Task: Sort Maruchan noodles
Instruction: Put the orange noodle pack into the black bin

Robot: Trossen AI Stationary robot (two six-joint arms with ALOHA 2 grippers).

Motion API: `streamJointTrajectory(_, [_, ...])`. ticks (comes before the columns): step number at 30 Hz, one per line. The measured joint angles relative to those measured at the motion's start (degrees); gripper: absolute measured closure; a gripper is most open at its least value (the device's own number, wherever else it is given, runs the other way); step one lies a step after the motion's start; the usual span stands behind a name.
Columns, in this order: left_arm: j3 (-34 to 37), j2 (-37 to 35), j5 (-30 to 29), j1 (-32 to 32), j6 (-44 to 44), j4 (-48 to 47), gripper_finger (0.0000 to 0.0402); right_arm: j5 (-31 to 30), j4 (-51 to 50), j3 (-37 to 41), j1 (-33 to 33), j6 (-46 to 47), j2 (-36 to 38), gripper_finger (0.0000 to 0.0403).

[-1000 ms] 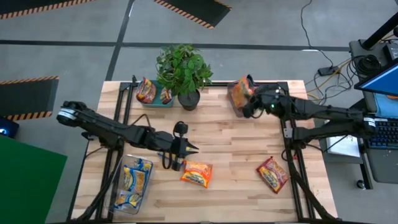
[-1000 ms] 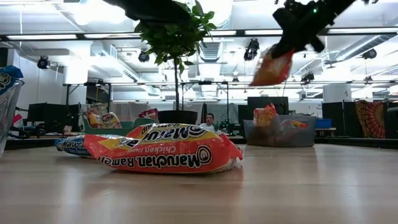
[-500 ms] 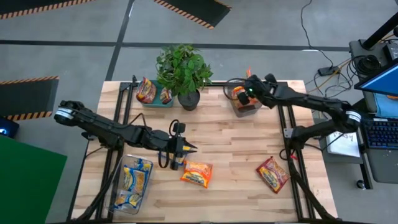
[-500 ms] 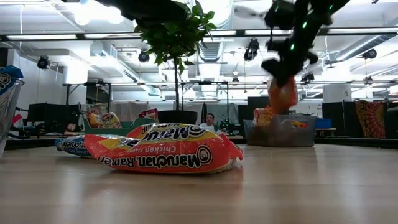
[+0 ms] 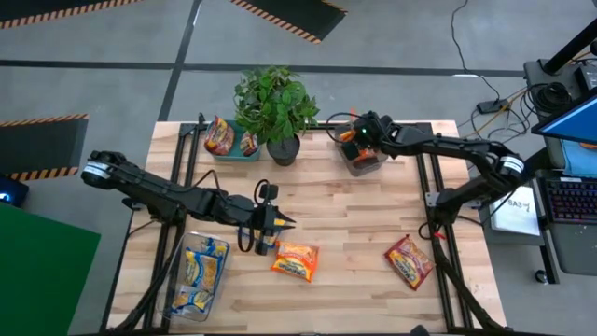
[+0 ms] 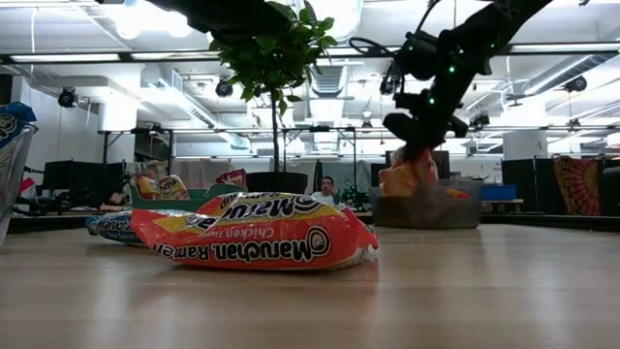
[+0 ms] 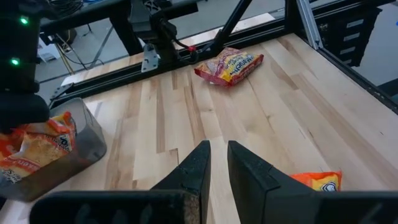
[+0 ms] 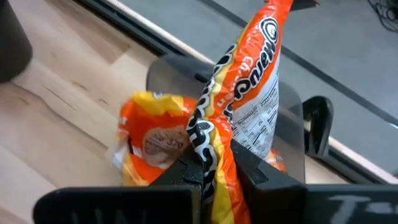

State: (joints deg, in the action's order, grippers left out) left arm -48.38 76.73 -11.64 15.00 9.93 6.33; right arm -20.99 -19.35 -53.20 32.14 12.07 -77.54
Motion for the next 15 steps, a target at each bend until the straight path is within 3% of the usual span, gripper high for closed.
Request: streamJointTrajectory(15, [0.0,0.0,0.0,0.0,0.0,0.1,0.0364,0.0,11.0,8.7,0.5,2.3,-4.8,0.0380])
